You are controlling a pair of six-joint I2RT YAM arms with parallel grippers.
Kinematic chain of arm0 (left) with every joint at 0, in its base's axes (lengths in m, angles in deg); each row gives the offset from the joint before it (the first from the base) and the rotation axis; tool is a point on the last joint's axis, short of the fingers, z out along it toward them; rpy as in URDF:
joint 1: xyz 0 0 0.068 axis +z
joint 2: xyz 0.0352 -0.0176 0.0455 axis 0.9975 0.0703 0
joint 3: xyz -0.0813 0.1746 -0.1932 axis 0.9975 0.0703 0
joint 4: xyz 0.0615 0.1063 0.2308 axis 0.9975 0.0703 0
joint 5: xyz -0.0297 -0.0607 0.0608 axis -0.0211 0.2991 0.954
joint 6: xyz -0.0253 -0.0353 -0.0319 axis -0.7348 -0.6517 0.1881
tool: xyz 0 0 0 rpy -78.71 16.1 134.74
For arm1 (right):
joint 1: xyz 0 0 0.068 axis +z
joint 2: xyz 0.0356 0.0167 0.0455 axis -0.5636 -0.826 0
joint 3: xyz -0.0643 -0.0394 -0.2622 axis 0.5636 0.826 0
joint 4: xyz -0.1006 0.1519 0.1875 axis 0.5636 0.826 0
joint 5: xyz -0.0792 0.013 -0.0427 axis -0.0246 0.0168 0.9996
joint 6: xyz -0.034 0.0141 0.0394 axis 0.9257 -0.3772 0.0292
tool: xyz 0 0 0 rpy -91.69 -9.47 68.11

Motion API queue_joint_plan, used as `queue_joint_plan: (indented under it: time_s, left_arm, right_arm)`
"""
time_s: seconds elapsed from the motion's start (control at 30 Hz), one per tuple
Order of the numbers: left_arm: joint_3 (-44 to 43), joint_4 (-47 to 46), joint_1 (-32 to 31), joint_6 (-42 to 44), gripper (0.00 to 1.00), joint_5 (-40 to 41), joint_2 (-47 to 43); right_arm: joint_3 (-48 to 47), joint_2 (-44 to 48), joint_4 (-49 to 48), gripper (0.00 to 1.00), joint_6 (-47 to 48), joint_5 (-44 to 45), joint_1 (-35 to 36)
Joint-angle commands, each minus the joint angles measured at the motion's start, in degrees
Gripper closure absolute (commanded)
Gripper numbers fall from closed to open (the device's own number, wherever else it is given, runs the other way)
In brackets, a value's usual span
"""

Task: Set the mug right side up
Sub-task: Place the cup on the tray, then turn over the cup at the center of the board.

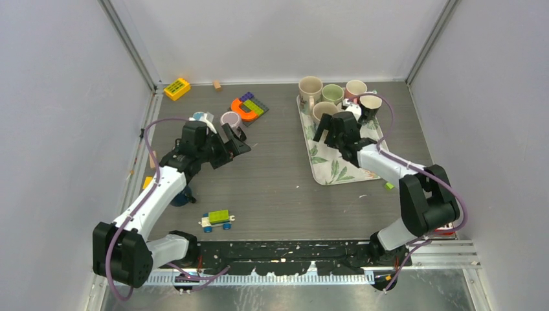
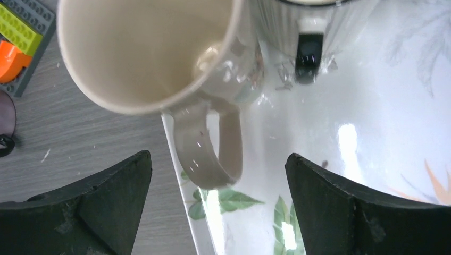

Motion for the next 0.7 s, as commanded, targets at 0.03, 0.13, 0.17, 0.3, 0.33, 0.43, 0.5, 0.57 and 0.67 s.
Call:
queue_joint_plan:
  time_s: [0.03,0.13,0.17,0.3,0.33,0.43,0.5,0.57,0.67]
  left_arm:
    - [-2.55,2.03,0.43,0.89,0.12,6.17,-0.5]
    - [-3.83,3.46,0.43,0.9,0.12,10.12,0.57]
    - [-4.4,3.91,0.43,0.83,0.12,11.32,1.2]
    - [-7.34,6.25,0.47,0.6,0.12,16.33,4.24]
    - [-8.08,6.69,0.44,0.48,0.12,18.0,5.11]
    - [-10.6,8.19,0.35,0.13,0.12,21.85,8.02]
    - [-12.35,8.81,0.34,-0.05,0.12,23.95,10.15]
    - [-14.15,9.2,0.26,0.03,0.11,25.73,12.56]
    - [-17.56,9.4,0.05,0.12,0.11,26.93,17.39]
  right_arm:
    - [2.19,5.08,4.58,0.0,-3.74,-1.12,-0.23]
    - [2.94,7.73,6.88,0.0,-3.78,-0.88,-0.19]
    - [3.06,8.71,7.64,0.0,-3.76,-0.75,-0.24]
    - [2.87,12.45,10.96,0.0,-3.57,-0.7,-0.19]
    - [2.75,13.23,11.64,0.0,-3.55,-0.78,-0.21]
    - [2.43,15.56,13.63,0.0,-3.81,-1.08,-0.2]
    - [2.01,16.92,14.73,0.0,-4.02,-1.57,-0.21]
    - [1.38,17.96,15.88,0.0,-4.08,-2.08,-0.24]
    - [0.1,18.87,17.25,0.0,-3.87,-2.69,-0.19]
